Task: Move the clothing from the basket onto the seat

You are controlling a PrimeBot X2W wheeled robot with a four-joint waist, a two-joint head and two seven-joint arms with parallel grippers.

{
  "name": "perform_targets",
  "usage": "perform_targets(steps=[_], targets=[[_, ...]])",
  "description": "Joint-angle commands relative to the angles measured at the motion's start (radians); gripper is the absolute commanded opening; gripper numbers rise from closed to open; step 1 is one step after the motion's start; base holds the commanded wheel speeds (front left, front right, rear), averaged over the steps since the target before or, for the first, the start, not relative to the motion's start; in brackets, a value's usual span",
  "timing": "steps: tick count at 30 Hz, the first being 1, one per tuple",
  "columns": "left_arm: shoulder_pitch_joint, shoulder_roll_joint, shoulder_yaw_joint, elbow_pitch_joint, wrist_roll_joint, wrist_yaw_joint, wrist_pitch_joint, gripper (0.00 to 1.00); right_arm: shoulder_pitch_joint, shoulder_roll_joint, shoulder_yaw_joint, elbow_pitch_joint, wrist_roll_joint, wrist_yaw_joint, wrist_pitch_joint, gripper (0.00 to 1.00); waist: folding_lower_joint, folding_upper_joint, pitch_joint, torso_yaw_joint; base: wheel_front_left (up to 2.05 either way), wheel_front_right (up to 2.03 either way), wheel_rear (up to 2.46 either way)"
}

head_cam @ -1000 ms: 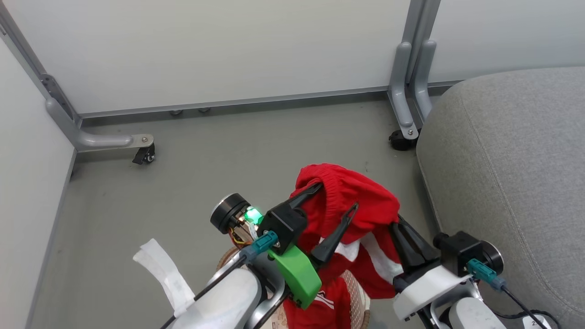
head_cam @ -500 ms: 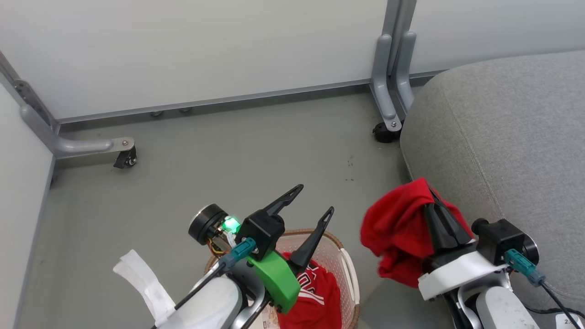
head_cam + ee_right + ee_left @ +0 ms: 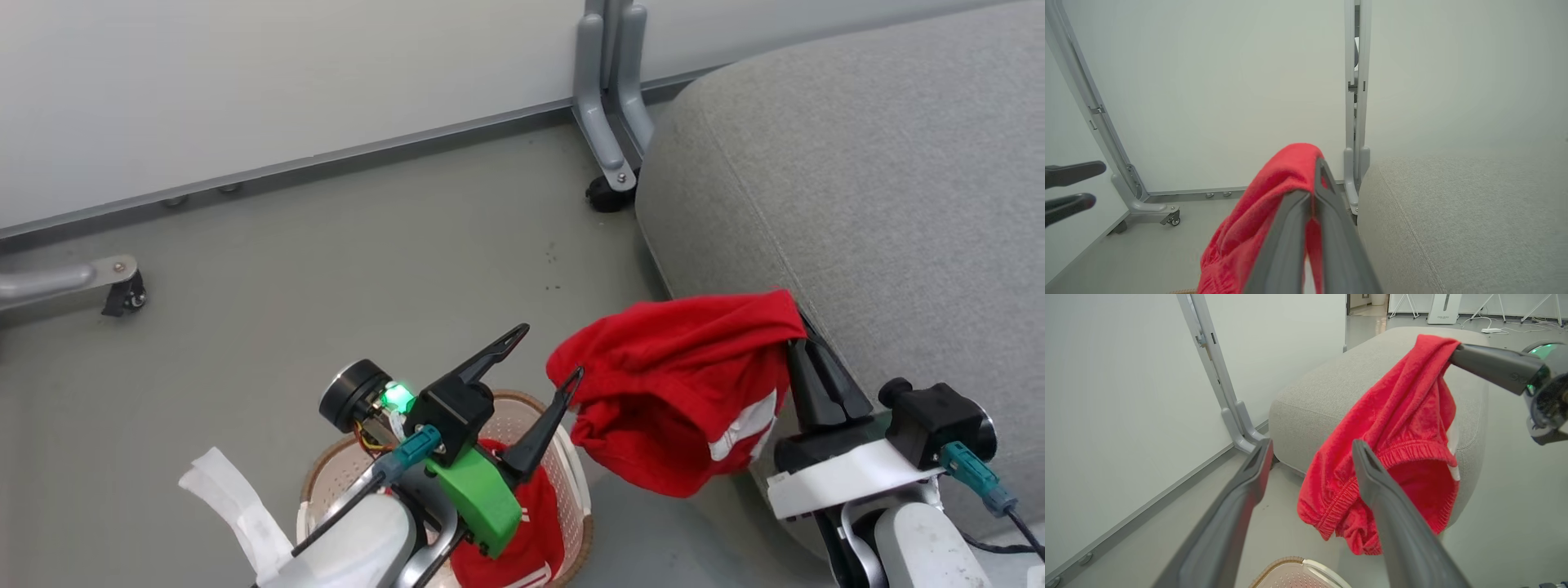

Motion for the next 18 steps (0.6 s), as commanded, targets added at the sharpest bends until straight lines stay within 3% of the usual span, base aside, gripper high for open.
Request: perform_targets(steps=[1, 18], targets=[[-0.021, 0.007, 0.000, -0.005, 0.004, -0.003, 0.004, 1.00, 0.008, -0.003, -0.002, -0.015, -0.001, -0.001, -0.002, 0.00, -0.0001, -0.0001, 0.052, -0.080, 0.00, 0.00, 0.00], [-0.112, 0.046, -0.045, -0.057, 0.048, -0.031, 0.054, 1.00, 0.012, -0.003, -0.025, -0.126, 0.069, -0.001, -0.002, 0.00, -0.0001, -0.0001, 0.203, -0.331, 0.00, 0.00, 0.00]])
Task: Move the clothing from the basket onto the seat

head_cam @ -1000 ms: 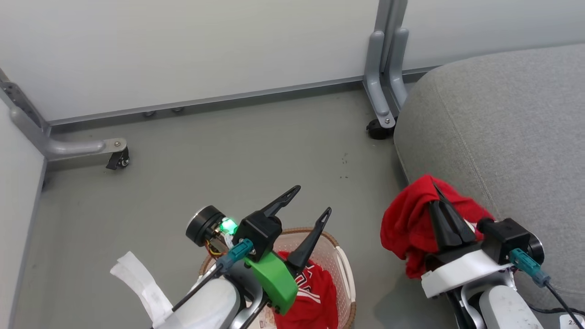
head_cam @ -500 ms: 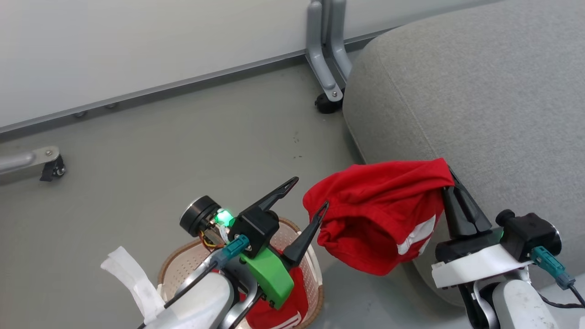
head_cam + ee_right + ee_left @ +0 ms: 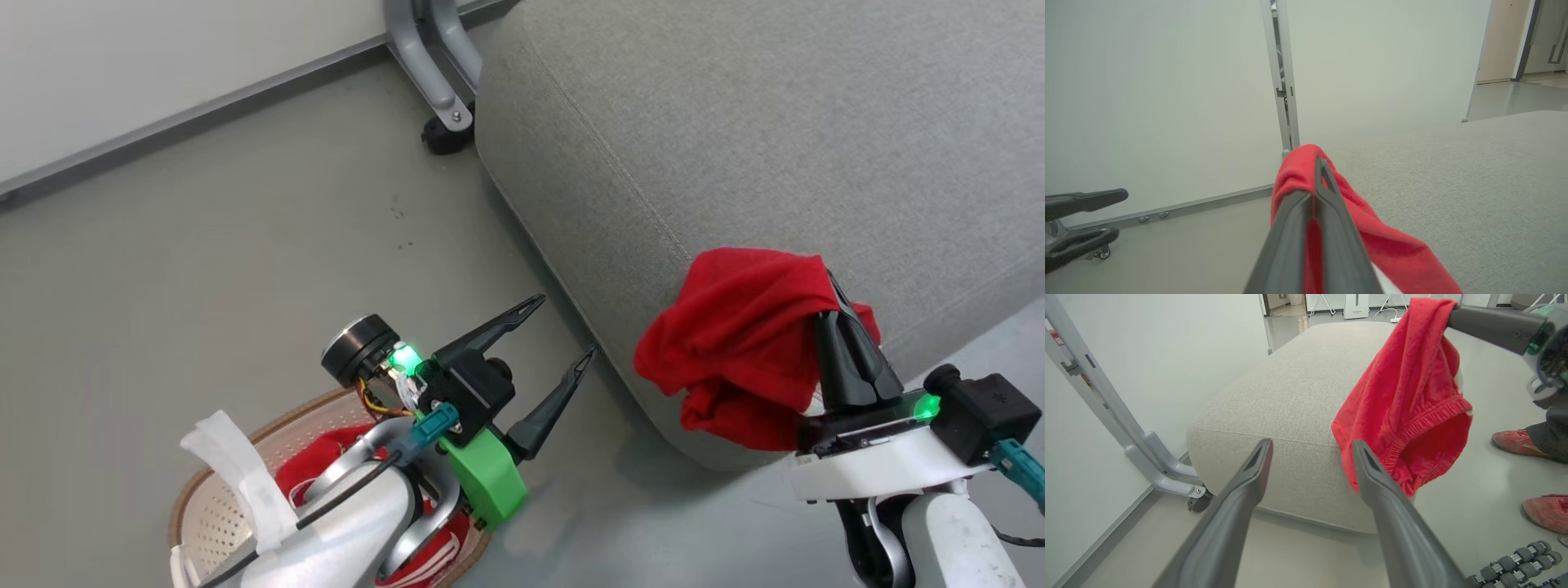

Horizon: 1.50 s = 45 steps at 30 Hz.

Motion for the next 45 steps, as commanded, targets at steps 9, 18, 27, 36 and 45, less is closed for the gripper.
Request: perform_targets(steps=[9, 18, 27, 36, 45], targets=[[-0.075, -0.014, -0.042, -0.036, 0.026, -0.020, 0.019, 1.00, -0.061, -0.002, -0.100, -0.081, 0.055, -0.001, -0.002, 0.00, -0.0001, 0.0000, 0.152, -0.071, 0.00, 0.00, 0.00], [-0.150, 0.011, -0.095, -0.147, 0.032, -0.040, 0.079, 1.00, -0.355, -0.003, -0.324, -0.114, -0.022, -0.001, -0.002, 0.00, -0.0001, 0.0000, 0.350, 0.060, 0.00, 0.00, 0.00], [-0.235, 0.074, -0.124, -0.220, 0.033, -0.050, 0.081, 1.00, -0.659, -0.174, -0.507, 0.049, -0.063, -0.001, -0.001, 0.00, -0.0001, 0.0000, 0.523, 0.167, 0.00, 0.00, 0.00], [-0.263, 0.092, -0.156, -0.224, 0.061, -0.050, 0.058, 1.00, -0.781, -0.274, -0.620, 0.333, -0.173, -0.002, -0.001, 0.00, -0.0001, 0.0000, 0.579, 0.206, 0.00, 0.00, 0.00], [-0.232, 0.103, -0.167, -0.213, 0.056, -0.036, 0.030, 1.00, -0.717, -0.173, -0.714, 0.478, -0.306, -0.002, -0.001, 0.98, -0.0001, 0.0000, 0.556, 0.201, 0.00, 0.00, 0.00]])
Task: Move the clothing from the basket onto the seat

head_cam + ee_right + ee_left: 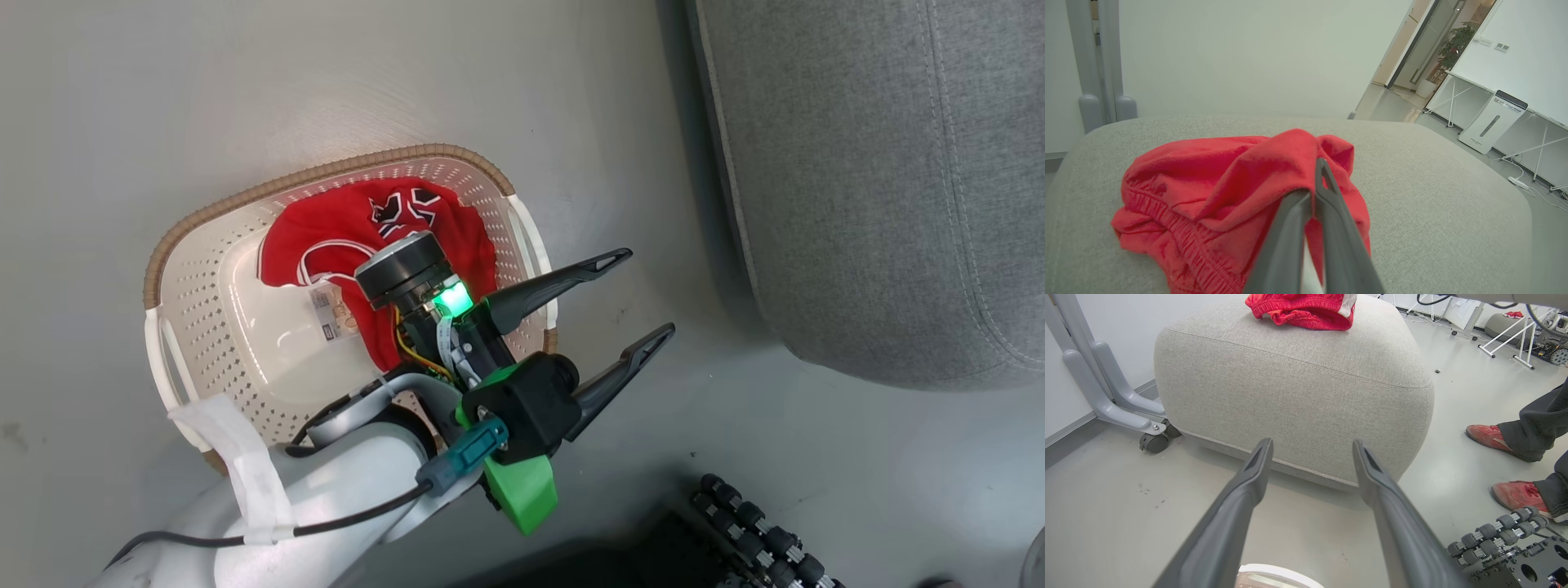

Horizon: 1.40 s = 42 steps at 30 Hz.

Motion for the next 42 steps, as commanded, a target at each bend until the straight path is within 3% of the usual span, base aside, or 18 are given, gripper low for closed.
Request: perform_targets(steps=[1, 6, 11, 19, 27, 33, 42], targets=[[0.010, 0.002, 0.000, 0.001, 0.000, 0.003, -0.011, 1.00, 0.025, 0.011, -0.012, -0.011, -0.003, -0.002, 0.000, 1.00, -0.0001, -0.0001, -0.014, -0.005, 0.00, 0.00, 0.00], [0.023, -0.007, 0.003, 0.022, -0.009, 0.016, -0.033, 1.00, 0.108, 0.082, -0.044, -0.069, 0.014, -0.002, 0.000, 1.00, -0.0001, -0.0001, -0.061, -0.008, 0.00, 0.00, 0.00], [0.056, -0.032, 0.021, 0.075, -0.038, 0.045, -0.101, 1.00, 0.219, 0.131, 0.022, -0.113, 0.017, -0.002, 0.000, 1.00, -0.0001, -0.0001, -0.145, -0.003, 0.00, 0.00, 0.00], [0.151, -0.077, 0.085, 0.236, -0.057, 0.160, -0.252, 1.00, 0.390, 0.161, 0.269, -0.136, 0.056, -0.002, 0.000, 1.00, -0.0001, -0.0001, -0.335, 0.061, 0.00, 0.00, 0.00], [0.308, -0.149, 0.269, 0.298, -0.129, 0.250, -0.283, 1.00, 0.513, 0.166, 0.532, -0.126, 0.099, -0.002, 0.000, 1.00, -0.0001, -0.0001, -0.508, 0.162, 0.00, 0.00, 0.00], [0.470, -0.214, 0.453, 0.265, -0.081, 0.249, -0.281, 1.00, 0.600, 0.164, 0.715, -0.135, 0.196, -0.002, 0.000, 1.00, -0.0001, -0.0001, -0.639, 0.233, 0.00, 0.00, 0.00], [0.682, -0.280, 0.690, 0.181, 0.030, 0.232, -0.281, 1.00, 0.726, 0.167, 0.744, -0.272, 0.232, -0.002, 0.000, 1.00, -0.0001, -0.0001, -0.779, 0.281, 0.00, 0.00, 0.00]])
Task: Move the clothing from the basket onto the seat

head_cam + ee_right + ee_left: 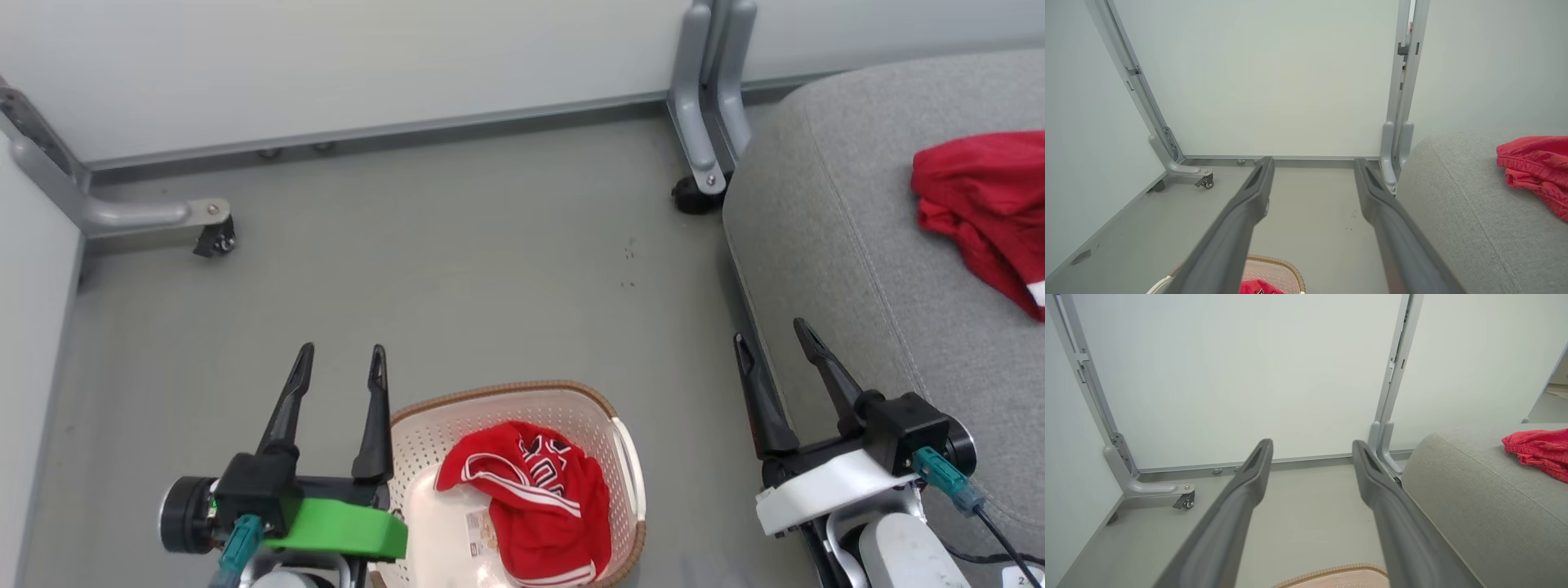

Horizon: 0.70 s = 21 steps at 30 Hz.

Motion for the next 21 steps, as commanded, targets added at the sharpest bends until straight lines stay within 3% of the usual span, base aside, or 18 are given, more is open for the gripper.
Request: perform_targets(steps=[1, 12, 21], targets=[[0.044, -0.004, 0.027, -0.020, 0.030, -0.005, 0.000, 1.00, 0.034, -0.003, 0.009, -0.025, 0.012, -0.002, 0.000, 1.00, 0.0001, 0.0000, -0.119, 0.082, 0.00, 0.00, 0.00], [0.234, -0.040, 0.163, -0.156, 0.144, -0.084, 0.000, 1.00, 0.162, -0.003, -0.018, -0.109, -0.024, -0.002, 0.000, 1.00, 0.0001, 0.0000, -0.191, 0.070, 0.00, 0.00, 0.00], [0.332, -0.057, 0.211, -0.103, 0.189, -0.132, 0.000, 1.00, 0.224, -0.019, -0.007, -0.066, -0.042, -0.002, 0.000, 1.00, 0.0001, 0.0000, -0.205, 0.063, 0.00, 0.00, 0.00]])
